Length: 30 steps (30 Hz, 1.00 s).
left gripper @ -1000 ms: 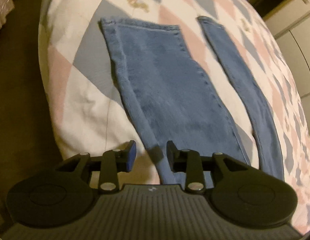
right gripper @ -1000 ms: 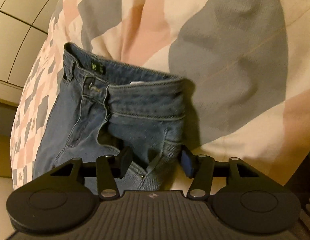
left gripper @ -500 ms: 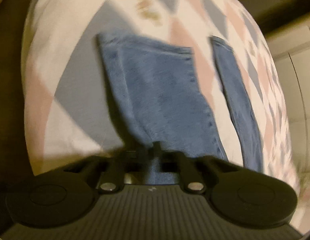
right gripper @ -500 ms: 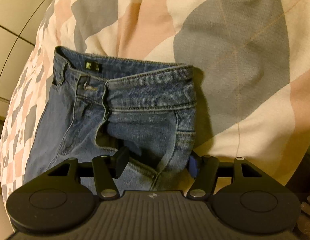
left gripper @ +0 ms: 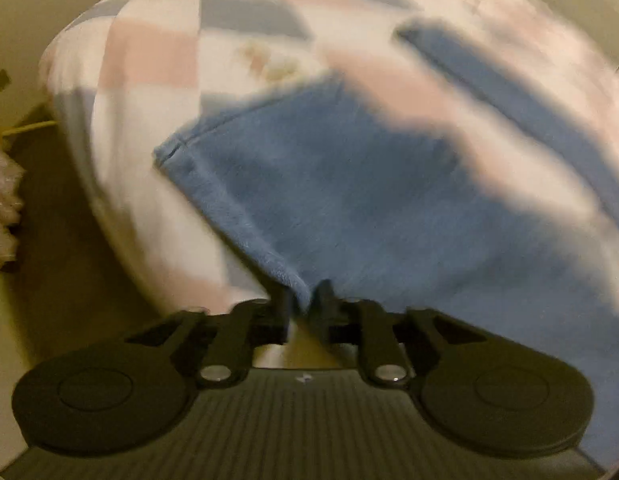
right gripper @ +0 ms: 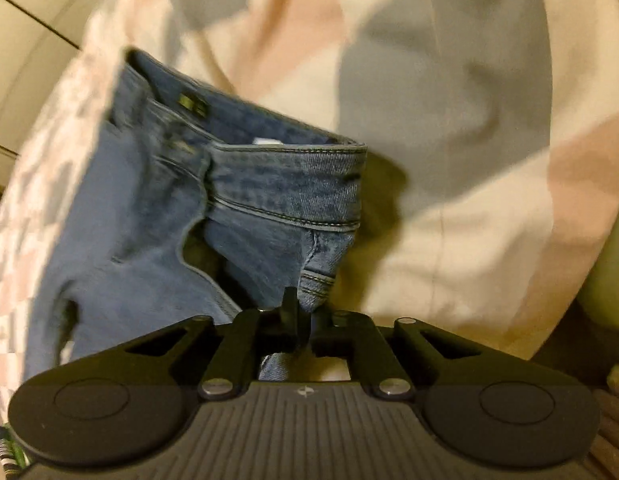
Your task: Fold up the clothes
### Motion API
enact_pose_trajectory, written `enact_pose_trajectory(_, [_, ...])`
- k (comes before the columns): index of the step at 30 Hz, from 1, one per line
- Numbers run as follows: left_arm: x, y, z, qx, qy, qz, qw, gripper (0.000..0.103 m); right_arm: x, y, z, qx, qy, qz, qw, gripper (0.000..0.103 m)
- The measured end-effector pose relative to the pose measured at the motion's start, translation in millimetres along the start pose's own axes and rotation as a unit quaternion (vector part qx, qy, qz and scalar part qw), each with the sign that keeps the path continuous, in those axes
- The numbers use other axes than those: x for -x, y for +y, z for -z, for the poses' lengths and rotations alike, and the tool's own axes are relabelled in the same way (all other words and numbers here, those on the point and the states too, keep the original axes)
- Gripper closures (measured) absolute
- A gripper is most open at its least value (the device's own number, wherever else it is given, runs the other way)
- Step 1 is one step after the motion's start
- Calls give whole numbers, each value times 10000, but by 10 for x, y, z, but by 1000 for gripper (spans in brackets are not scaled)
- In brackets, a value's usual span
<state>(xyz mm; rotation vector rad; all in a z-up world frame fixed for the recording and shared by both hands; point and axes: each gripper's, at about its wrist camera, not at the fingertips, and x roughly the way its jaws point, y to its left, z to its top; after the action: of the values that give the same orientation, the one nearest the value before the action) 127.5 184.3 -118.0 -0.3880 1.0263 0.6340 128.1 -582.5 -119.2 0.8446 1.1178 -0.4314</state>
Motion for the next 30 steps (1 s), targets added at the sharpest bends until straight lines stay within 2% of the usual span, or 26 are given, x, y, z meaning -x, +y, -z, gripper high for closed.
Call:
enact_pose_trajectory(1, [-58,-21,53,-64,67,-216,9997,70,3,5,-22,7,38,47,10000,90])
enact_pose_trajectory(2, [0,-13,32,79,11,-335,9994,69,39,35,-49,125,59,132,9998,77])
enact_pose_trajectory(5, [228,140,-31,710,-279,-653,9949,71,283,125,-97,614,-192,456,9969,56])
enact_pose_trajectory(7, [353,279,-71,1186,-341,-830,9889,73,444,164,-97,742,-481,644,9940,55])
enact_pose_trajectory(8, [399,280,-80,1256,-377,-676,9891,77,525,183,-95,796,-631,737,9921,55])
enact_pose_trajectory(10, [480,252,-98,1308,-452,-367,9897,77,612,282,-42,972,-997,719,9876,55])
enact_pose_trajectory(11, [483,124,-107,1001,-506,-213,9935,77,615,344,-11,1097,-1059,581,9866,55])
enact_pose_trajectory(13, [420,-134,-135,474,-552,9,9973,76,509,461,40,1331,-856,196,9872,56])
enact_pose_trajectory(16, [141,-376,-177,121,-348,143,9992,75,216,577,140,1392,-296,-268,9895,57])
enact_pose_trajectory(17, [24,-448,-179,-38,-253,99,9996,71,122,590,174,1406,-124,-317,9895,61])
enact_pose_trajectory(18, [-115,-516,-172,-268,-129,-103,9995,71,21,599,208,1463,34,-145,9891,62])
enact_pose_trajectory(20, [-252,-494,-208,-496,-118,-399,9979,70,-65,566,227,1472,142,165,9889,74])
enact_pose_trajectory(21, [-262,-454,-257,-423,-94,-504,9978,70,-52,545,201,1367,161,208,9903,79])
enact_pose_trajectory(22, [-261,-414,-304,-337,-60,-601,9976,71,-28,525,167,1238,173,227,9919,79])
enact_pose_trajectory(24, [-134,-379,-361,-227,46,-696,9973,71,90,552,142,1175,108,236,9927,69])
enact_pose_trajectory(25, [-42,-407,-340,-293,98,-617,9976,69,162,599,141,1237,42,214,9921,60])
enact_pose_trajectory(27, [142,-461,-299,-424,204,-459,9978,65,295,667,154,1368,-49,104,9905,48])
enact_pose_trajectory(30, [462,-659,-119,-747,403,-160,9963,60,337,755,198,1471,96,-71,9890,41])
